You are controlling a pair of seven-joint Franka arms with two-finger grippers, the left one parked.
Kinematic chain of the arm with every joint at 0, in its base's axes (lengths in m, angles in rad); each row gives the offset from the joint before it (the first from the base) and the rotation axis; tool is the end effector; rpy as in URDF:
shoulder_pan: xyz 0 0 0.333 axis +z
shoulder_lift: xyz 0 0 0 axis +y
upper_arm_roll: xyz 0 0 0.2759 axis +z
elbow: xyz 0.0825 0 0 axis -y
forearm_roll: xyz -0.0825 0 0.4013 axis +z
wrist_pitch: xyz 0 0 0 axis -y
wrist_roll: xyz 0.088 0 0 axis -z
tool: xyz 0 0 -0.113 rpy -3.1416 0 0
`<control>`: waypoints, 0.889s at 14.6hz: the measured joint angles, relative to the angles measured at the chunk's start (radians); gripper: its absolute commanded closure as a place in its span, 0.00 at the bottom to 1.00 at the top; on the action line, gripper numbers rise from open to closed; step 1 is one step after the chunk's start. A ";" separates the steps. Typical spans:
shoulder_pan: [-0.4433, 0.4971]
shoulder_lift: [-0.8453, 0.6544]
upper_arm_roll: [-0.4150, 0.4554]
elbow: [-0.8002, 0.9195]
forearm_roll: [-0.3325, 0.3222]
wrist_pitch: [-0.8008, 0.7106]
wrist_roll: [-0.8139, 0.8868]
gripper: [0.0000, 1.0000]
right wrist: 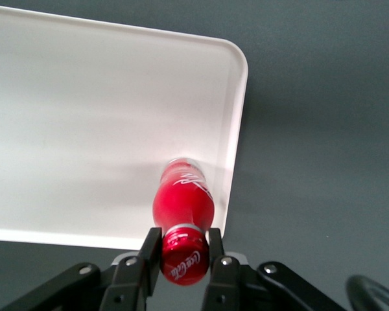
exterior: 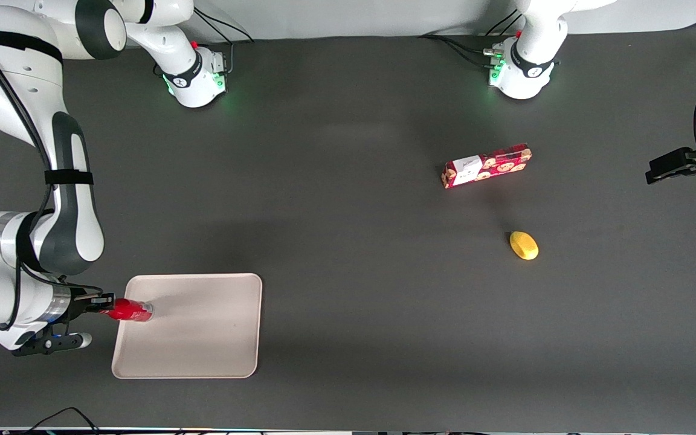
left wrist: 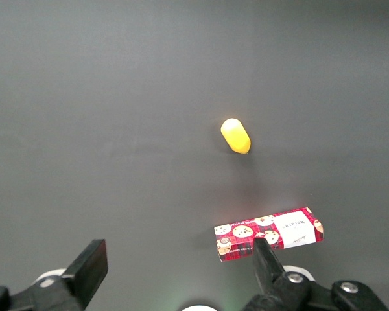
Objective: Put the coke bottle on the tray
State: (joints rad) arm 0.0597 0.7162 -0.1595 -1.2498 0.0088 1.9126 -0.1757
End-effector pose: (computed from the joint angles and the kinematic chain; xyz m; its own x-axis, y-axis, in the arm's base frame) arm 0.7260 -0.0476 0.2958 0.9924 0.1059 -0.0626 0.1111 -0.9900 0.0866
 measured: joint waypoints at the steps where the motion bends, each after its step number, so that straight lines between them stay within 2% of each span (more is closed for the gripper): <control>1: 0.000 -0.001 0.000 0.000 0.000 0.004 0.010 0.00; 4: 0.004 -0.025 0.001 0.011 0.000 -0.012 0.049 0.00; 6: 0.009 -0.081 0.008 0.025 0.000 -0.087 0.072 0.00; 13: 0.015 -0.433 0.072 0.070 0.000 -0.542 0.170 0.00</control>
State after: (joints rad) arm 0.0743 0.2834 -0.0873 -1.1795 0.0088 1.3708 -0.0056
